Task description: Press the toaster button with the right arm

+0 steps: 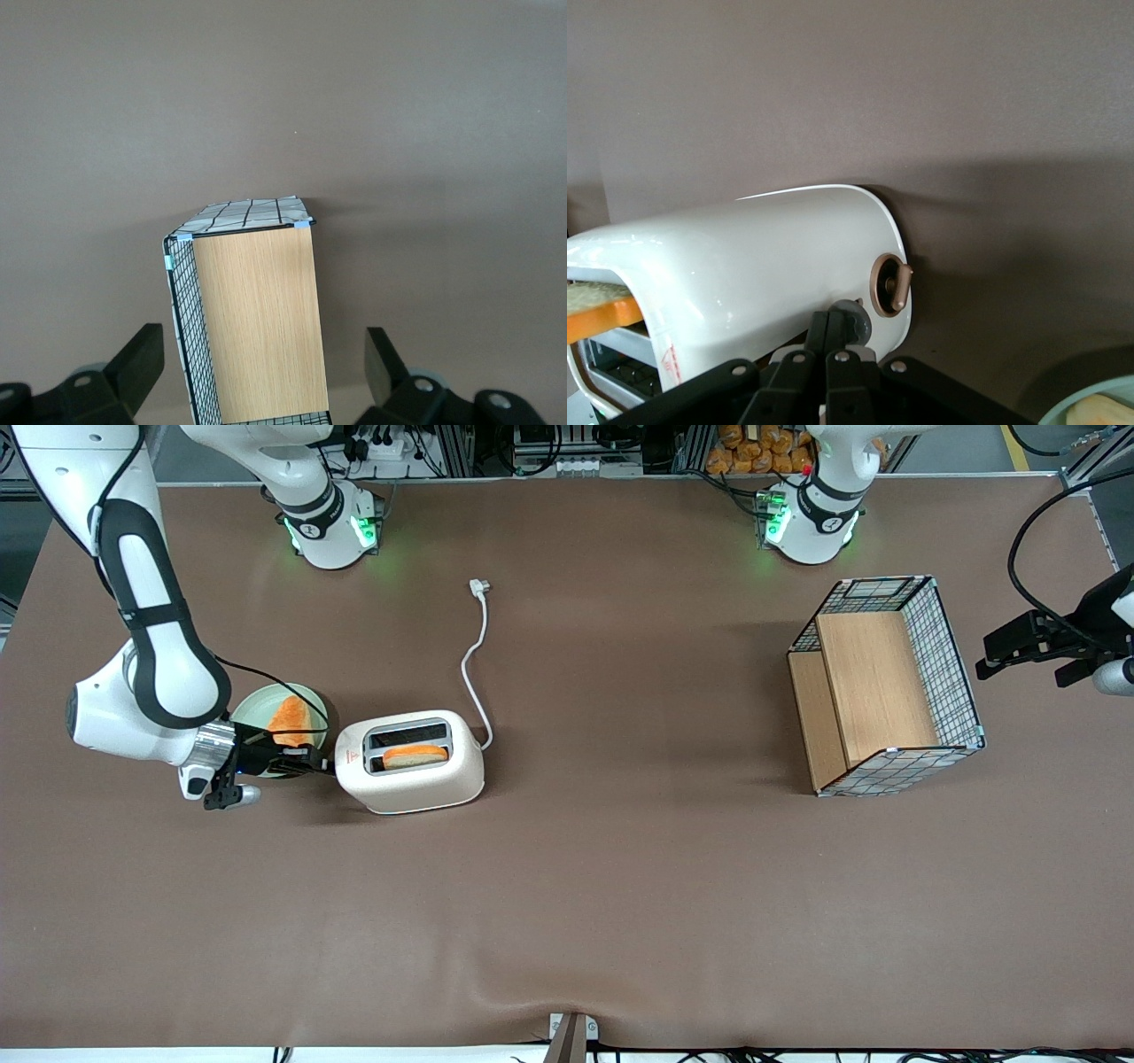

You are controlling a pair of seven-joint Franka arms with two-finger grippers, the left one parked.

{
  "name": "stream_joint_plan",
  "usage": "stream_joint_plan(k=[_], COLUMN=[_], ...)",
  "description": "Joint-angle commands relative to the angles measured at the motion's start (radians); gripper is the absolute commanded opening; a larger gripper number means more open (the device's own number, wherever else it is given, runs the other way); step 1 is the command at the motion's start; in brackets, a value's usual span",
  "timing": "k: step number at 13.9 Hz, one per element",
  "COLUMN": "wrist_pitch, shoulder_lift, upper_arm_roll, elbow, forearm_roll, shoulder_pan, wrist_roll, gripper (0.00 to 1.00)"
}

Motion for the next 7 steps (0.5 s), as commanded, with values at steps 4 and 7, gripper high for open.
stream_joint_plan(k=[4,7], wrist_pitch=[0.065,0.074], shoulder_lift=[0.040,0.052], upper_arm_roll=[-0.006,-0.006], elbow=[-0.012,-0.012], forearm_roll=[0.063,0.071], shoulder_pan=[0.018,0.018], wrist_roll=[-0.081,-0.084], gripper=[0.00,0.00])
